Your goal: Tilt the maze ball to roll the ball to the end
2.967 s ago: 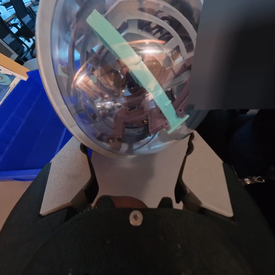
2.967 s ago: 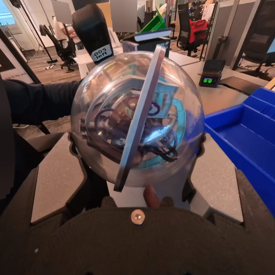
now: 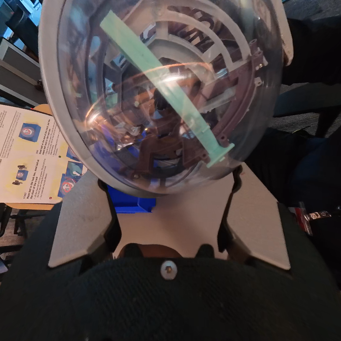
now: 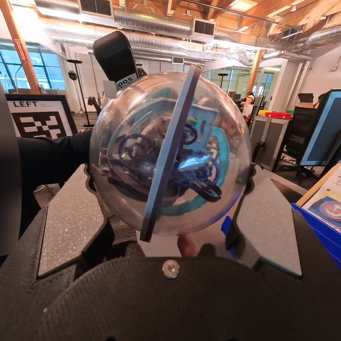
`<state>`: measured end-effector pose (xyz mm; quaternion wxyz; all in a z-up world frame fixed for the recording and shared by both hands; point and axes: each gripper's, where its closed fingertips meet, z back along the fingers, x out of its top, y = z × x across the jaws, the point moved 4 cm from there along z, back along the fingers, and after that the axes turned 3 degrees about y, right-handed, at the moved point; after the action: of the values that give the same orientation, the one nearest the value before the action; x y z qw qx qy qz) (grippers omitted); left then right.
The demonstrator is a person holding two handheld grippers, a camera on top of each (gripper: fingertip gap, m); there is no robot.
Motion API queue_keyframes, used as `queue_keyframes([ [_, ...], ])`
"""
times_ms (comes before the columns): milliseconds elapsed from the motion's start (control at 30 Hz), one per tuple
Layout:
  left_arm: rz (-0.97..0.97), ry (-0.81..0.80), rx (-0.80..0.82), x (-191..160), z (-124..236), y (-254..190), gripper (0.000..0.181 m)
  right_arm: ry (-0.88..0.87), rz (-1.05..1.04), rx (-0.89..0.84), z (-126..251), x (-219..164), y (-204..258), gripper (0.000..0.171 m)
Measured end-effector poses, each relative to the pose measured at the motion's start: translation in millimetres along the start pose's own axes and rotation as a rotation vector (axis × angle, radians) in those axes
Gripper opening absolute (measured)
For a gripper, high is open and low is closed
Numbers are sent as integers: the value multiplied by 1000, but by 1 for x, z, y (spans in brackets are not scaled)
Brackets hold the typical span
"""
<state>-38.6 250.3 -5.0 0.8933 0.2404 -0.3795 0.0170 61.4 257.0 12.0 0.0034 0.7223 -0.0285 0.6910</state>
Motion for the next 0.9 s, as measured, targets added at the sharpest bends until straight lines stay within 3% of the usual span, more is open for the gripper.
queue_keyframes([
  [900,92,-54,-27,-13,-8,-13,136,97,-58,8,-3,-11,5,156],
])
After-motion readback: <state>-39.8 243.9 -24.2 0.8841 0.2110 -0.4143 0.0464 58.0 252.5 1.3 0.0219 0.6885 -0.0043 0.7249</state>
